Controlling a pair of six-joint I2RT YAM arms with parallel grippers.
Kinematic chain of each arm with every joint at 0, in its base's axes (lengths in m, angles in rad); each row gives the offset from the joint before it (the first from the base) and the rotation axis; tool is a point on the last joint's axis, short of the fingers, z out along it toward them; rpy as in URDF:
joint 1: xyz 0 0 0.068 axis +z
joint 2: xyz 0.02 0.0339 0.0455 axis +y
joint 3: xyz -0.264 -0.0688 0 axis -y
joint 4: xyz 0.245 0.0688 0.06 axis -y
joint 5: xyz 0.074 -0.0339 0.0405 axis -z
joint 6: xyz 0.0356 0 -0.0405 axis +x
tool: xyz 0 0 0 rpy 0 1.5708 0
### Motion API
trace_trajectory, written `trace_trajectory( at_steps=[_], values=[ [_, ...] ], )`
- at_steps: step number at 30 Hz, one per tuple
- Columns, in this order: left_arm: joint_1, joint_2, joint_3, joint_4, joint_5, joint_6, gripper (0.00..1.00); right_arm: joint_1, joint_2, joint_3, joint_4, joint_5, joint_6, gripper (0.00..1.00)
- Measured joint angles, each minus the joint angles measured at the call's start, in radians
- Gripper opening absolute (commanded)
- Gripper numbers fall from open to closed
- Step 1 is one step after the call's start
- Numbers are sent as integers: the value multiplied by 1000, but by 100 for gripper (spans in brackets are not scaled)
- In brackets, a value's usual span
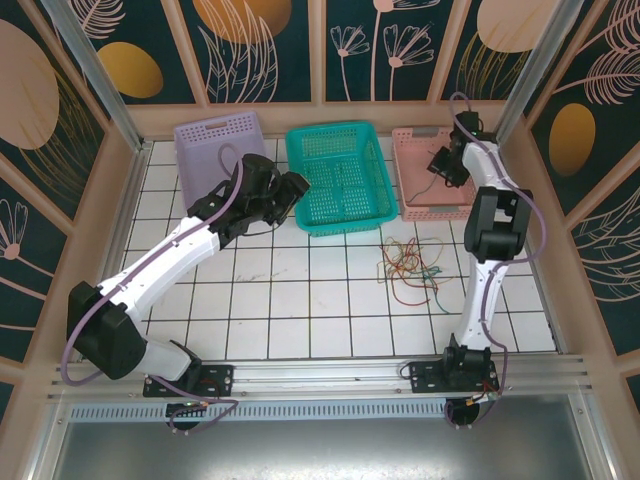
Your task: Untangle the cables
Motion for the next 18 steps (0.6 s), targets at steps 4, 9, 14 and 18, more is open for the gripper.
trace_trajectory(
  at_steps=[4,9,14,18],
  values=[
    [0,3,2,-1,5,10,56,13,86,43,2,3,8,39],
    [0,22,31,-10,5,26,57,16,124,85,-5,47,-1,4],
    [0,37,55,-20,5,39,56,34,126,159,-13,177,-51,0],
    [0,55,74,-26,8,48,56,68,115,193,-16,295,-108,0]
  ],
)
